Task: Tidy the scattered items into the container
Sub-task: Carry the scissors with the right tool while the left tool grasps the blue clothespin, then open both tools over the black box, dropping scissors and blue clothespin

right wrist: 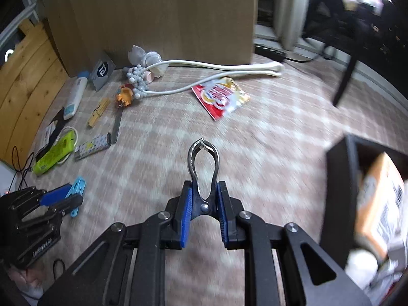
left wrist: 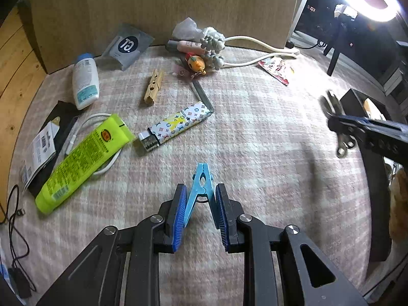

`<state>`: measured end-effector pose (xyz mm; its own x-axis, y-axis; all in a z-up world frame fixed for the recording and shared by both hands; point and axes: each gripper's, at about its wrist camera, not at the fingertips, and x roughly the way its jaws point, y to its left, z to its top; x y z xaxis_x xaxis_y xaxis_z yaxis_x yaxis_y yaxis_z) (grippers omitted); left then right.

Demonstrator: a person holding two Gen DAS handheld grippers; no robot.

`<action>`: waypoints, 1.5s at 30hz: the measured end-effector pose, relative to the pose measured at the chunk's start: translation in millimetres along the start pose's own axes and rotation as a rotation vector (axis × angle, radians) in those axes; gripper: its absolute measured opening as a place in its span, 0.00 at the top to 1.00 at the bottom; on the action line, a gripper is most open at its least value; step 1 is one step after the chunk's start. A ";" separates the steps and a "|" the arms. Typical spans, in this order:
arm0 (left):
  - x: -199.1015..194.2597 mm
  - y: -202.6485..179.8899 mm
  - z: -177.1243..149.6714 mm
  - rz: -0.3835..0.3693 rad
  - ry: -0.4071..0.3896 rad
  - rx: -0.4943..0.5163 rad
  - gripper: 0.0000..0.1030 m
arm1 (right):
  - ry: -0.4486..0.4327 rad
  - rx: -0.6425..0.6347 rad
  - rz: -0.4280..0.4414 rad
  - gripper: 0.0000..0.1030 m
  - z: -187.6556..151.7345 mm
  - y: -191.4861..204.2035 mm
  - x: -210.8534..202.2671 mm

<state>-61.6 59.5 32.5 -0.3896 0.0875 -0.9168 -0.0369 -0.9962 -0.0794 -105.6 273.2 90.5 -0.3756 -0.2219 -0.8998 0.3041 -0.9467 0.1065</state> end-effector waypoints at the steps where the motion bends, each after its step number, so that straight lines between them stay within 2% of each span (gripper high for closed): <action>1: -3.7 -2.7 -0.4 -0.005 -0.006 -0.004 0.79 | -0.012 0.010 -0.013 0.82 -3.5 -3.9 -7.5; 4: -22.2 -9.6 -6.2 -0.014 -0.026 0.009 0.79 | -0.037 0.058 -0.016 0.82 -5.2 -12.8 -19.5; 6: -32.1 -21.8 -7.3 -0.012 -0.044 0.038 0.79 | -0.060 0.086 -0.027 0.82 -8.1 -5.5 -19.0; 13: -58.2 -84.5 -5.0 -0.067 -0.093 0.117 0.79 | -0.109 0.169 -0.069 0.82 -48.6 -48.0 -71.7; 28: -82.8 -268.1 11.4 -0.241 -0.147 0.302 0.79 | -0.158 0.355 -0.258 0.82 -126.5 -207.9 -164.8; 32: -84.4 -309.7 22.1 -0.263 -0.153 0.340 0.79 | -0.154 0.379 -0.281 0.82 -131.6 -239.0 -173.7; 35: -83.5 -334.4 31.9 -0.253 -0.161 0.349 0.79 | -0.144 0.391 -0.284 0.82 -131.0 -259.3 -175.3; 41: -79.1 -369.2 46.3 -0.274 -0.159 0.368 0.77 | -0.131 0.364 -0.277 0.82 -125.5 -278.2 -173.2; 42: -77.8 -373.4 48.4 -0.274 -0.150 0.365 0.65 | -0.135 0.342 -0.251 0.80 -123.9 -277.9 -173.4; 43: -78.1 -376.2 50.1 -0.273 -0.146 0.358 0.44 | -0.137 0.334 -0.243 0.76 -122.6 -279.0 -174.2; 44: -79.9 -376.4 50.9 -0.273 -0.157 0.348 0.39 | -0.138 0.335 -0.246 0.59 -121.9 -278.7 -175.9; 45: -81.7 -375.9 50.9 -0.270 -0.168 0.345 0.41 | -0.152 0.335 -0.250 0.47 -121.3 -277.5 -179.3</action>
<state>-62.8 426.9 157.1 -0.4665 0.3707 -0.8031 -0.4500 -0.8811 -0.1453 -16.4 604.0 171.0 -0.5340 0.0149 -0.8454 -0.1034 -0.9935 0.0478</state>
